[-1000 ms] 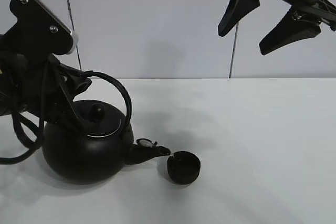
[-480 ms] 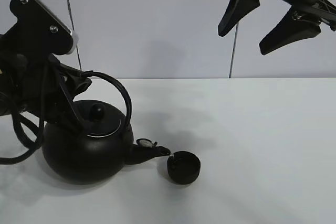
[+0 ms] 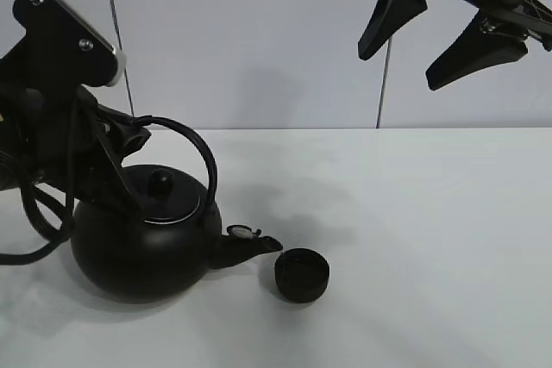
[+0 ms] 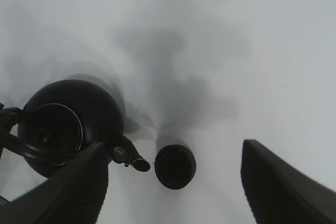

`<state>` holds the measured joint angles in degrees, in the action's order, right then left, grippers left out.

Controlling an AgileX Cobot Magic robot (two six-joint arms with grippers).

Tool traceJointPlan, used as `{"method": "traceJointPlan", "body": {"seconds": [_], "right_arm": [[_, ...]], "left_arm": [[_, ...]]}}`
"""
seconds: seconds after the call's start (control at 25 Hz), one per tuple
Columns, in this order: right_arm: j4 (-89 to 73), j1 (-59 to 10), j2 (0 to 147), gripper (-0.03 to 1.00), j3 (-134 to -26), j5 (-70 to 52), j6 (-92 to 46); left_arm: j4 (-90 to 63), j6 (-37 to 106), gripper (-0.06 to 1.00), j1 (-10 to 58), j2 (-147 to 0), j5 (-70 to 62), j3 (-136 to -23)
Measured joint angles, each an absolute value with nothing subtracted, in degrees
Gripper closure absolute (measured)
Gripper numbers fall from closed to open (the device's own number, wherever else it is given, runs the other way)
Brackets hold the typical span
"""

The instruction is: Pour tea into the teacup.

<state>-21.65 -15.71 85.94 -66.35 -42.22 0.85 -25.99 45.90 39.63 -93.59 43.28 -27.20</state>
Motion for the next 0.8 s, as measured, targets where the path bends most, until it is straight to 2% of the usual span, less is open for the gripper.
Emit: {"method": "traceJointPlan", "body": {"seconds": [0.48,0.8], "right_arm": [[-21.65,-15.71,85.94,0.47,-66.35,-42.22,0.85],[-21.65,-15.71,85.94,0.47,-66.35,-42.22,0.85]], "left_arm": [[-26.13,33.16,0.82,39.63,-89.0,44.12,-27.12],[-29.23,24.57,0.82,39.63,-87.68,48.81,-23.27]]}}
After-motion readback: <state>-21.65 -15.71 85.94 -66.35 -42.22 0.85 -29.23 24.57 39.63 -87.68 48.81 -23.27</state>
